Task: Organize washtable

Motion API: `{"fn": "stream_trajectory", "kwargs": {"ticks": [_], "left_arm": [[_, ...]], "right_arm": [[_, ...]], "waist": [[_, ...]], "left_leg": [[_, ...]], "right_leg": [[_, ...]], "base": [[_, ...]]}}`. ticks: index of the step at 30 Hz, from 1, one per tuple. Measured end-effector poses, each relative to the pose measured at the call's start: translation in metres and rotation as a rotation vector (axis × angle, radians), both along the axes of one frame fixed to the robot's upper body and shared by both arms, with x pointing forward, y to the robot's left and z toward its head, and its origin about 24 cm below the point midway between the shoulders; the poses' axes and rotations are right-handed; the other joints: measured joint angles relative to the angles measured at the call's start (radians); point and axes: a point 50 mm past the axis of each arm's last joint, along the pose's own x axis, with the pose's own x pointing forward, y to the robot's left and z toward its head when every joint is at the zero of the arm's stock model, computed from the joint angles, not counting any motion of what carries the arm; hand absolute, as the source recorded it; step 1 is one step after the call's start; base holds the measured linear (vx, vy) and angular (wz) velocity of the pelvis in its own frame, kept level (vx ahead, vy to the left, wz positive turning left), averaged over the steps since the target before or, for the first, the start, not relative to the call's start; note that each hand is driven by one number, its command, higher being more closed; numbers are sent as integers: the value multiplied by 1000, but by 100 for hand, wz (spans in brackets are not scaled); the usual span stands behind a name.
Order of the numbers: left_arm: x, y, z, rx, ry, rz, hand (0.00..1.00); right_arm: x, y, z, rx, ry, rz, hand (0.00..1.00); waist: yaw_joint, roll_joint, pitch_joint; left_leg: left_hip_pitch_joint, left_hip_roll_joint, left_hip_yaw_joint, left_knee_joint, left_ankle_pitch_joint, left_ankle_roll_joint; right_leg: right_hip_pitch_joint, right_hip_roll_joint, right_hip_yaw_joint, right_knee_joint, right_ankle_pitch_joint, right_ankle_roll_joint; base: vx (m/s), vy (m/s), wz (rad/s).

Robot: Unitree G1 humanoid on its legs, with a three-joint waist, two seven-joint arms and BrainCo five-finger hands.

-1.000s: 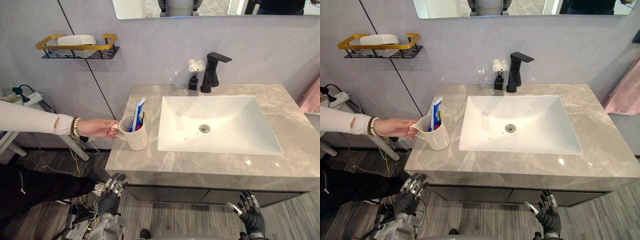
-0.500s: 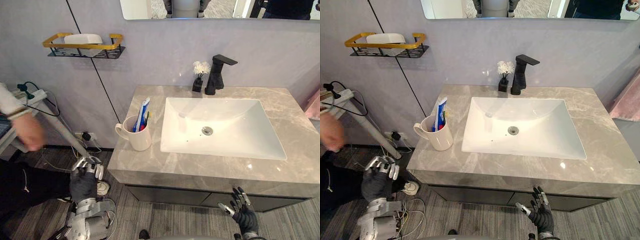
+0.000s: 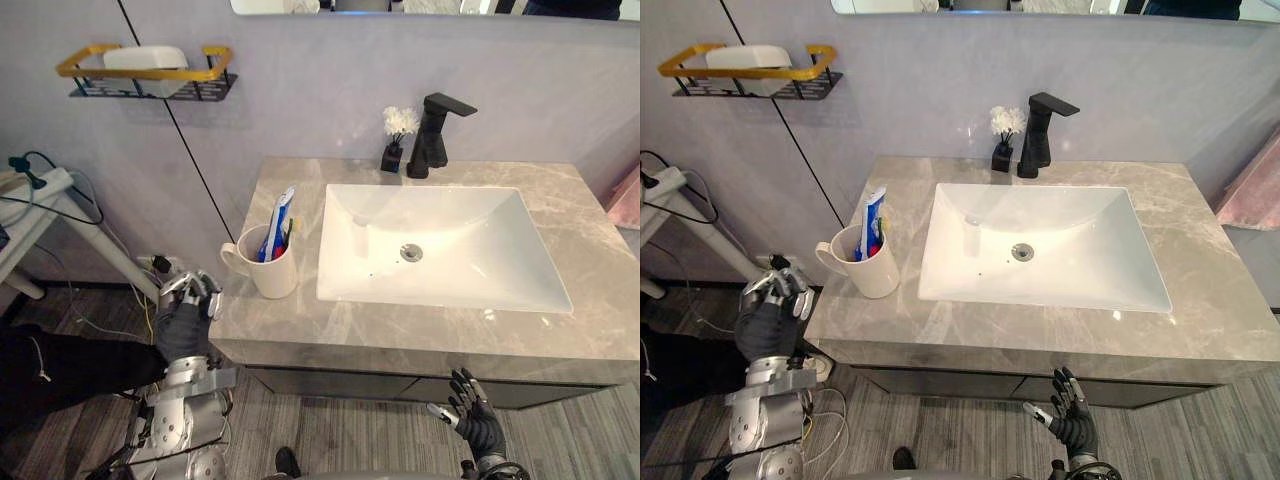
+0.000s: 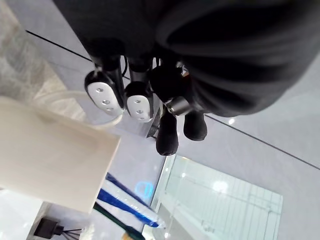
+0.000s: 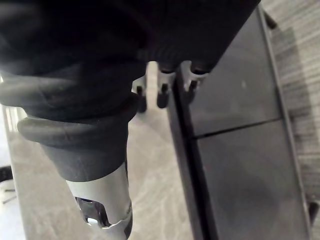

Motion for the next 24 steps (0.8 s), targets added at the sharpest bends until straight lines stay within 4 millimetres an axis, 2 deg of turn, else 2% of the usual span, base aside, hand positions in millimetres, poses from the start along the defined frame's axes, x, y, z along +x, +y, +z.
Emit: {"fn": "stream_trajectory", "kwargs": {"ticks": [3,17,24], "left_arm": [[2,-6,-3,19,25,-40,100],[6,-27,-32,78,168,-189,100],[6,-36,-35,140,182,-278,100]], "right_arm": [[1,2,1,28,-13,6,0],[2,2,9,29,-43,45,0],[4,2,12,19,-52,69,0]], "waist": [[-7,-8,9],[-12,10,18],[-28,10,18]], "left_leg": [[-2,-2,2,0,0,0],[-4,-5,4,-1,-1,1],[-16,-5,6,0,-1,1]], "right_leg": [[-3,-2,3,0,0,0],[-17,-6,8,3,-1,-1],[-30,-6,12,4,0,-1]], "base": [[11,2,-1],[-11,1,-1],[0,0,0]]}}
